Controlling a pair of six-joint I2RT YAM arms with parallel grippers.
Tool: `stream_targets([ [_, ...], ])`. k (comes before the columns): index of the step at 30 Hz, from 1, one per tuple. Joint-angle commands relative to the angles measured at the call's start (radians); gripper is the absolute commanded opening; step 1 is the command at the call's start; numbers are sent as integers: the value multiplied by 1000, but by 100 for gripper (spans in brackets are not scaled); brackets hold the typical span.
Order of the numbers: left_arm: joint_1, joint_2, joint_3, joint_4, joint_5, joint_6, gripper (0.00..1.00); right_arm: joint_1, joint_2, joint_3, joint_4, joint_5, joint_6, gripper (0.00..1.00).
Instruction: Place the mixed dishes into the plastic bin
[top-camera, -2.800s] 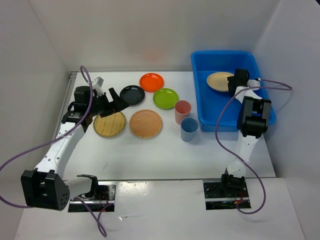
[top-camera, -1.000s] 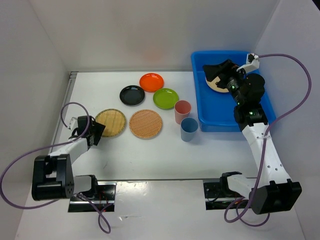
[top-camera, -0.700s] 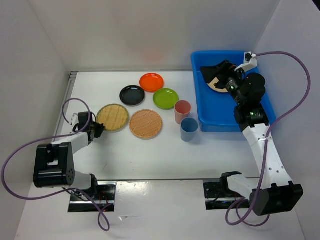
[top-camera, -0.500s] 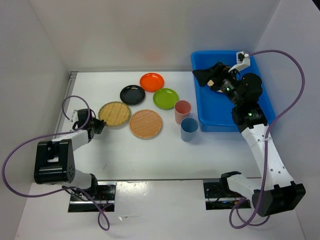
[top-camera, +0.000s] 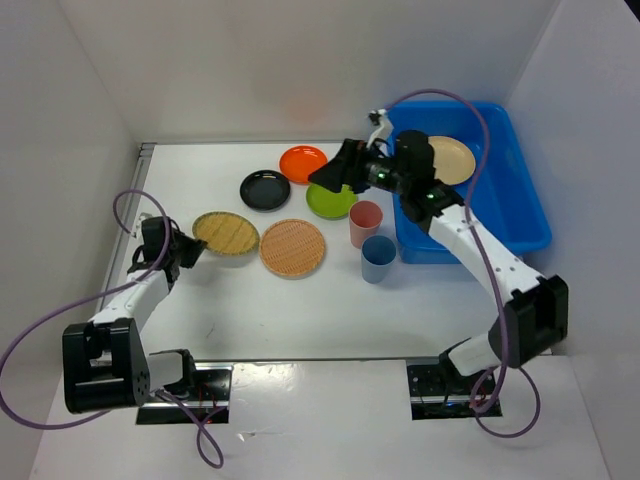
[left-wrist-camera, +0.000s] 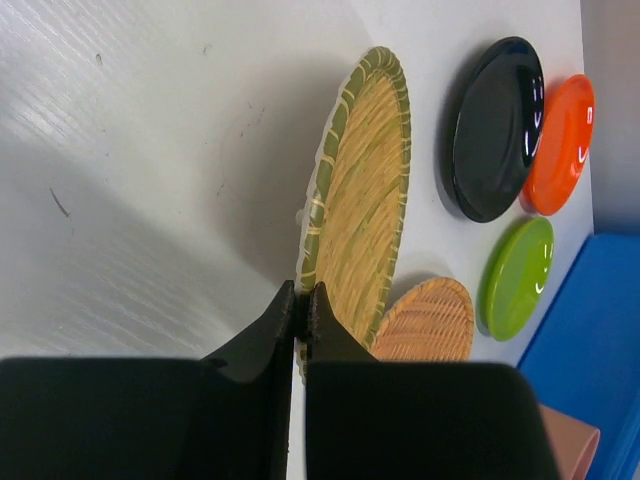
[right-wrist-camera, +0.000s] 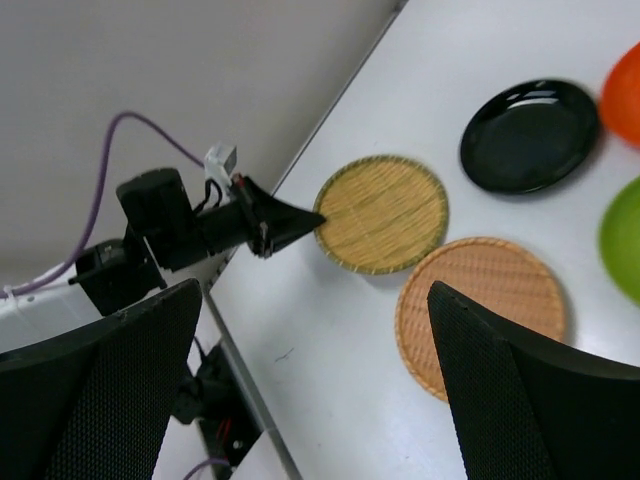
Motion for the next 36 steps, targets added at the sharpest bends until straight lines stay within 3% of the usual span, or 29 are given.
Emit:
stream_targets([
  [1,30,-44,50,-6,86,41,0,80,65,89,-8,3,-8,98],
  [11,113,-150,59,38,185,41,0,112,309,238,-9,-103,-8,98],
  [17,131,-214,48,95,277,4,0,122,355,258,-9,-123,-28,98],
  [25,141,-248,199,113,511,-40,0,122,406,318,-54,-159,-51,98],
  [36,141,-188,226,183,752,-122,0,122,484,379,-45,-179,-42,98],
])
